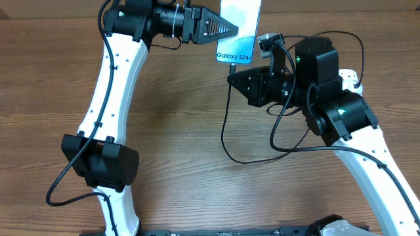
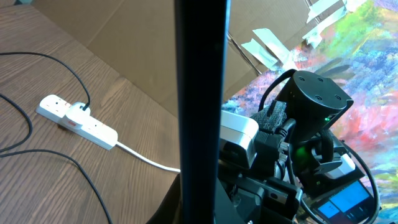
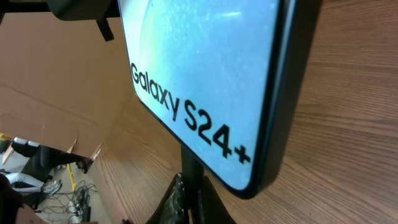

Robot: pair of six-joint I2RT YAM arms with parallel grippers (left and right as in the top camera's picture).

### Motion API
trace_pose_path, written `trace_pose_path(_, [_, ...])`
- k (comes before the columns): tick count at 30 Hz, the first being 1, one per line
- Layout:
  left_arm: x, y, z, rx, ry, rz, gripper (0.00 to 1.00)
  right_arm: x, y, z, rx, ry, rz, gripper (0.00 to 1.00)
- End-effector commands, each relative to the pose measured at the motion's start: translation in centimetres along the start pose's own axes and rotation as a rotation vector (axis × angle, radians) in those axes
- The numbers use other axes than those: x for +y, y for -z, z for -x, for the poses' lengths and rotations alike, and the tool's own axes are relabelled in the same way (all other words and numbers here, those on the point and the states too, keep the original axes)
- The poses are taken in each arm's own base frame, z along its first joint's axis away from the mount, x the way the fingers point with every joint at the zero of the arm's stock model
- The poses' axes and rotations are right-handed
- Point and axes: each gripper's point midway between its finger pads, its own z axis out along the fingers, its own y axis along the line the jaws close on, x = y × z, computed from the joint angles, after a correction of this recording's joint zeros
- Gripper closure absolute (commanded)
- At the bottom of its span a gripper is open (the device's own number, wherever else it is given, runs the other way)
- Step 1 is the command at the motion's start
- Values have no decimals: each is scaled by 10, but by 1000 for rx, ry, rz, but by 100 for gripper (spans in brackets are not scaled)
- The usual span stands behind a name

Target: Plug charger to phone and switch on socket

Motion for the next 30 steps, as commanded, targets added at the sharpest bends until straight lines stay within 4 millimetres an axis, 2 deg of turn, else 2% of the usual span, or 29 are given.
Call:
trace_pose_path(1, [-10,0,2,3,-44,-21,96,20,11,14,-36,35,48,96])
trace_pose_path(16, [-11,0,2,3,-43,-25,96,16,11,16,-46,34,23,96])
trace_pose_path(30, [-11,0,2,3,-44,-24,96,20,15,18,-51,38,26,96])
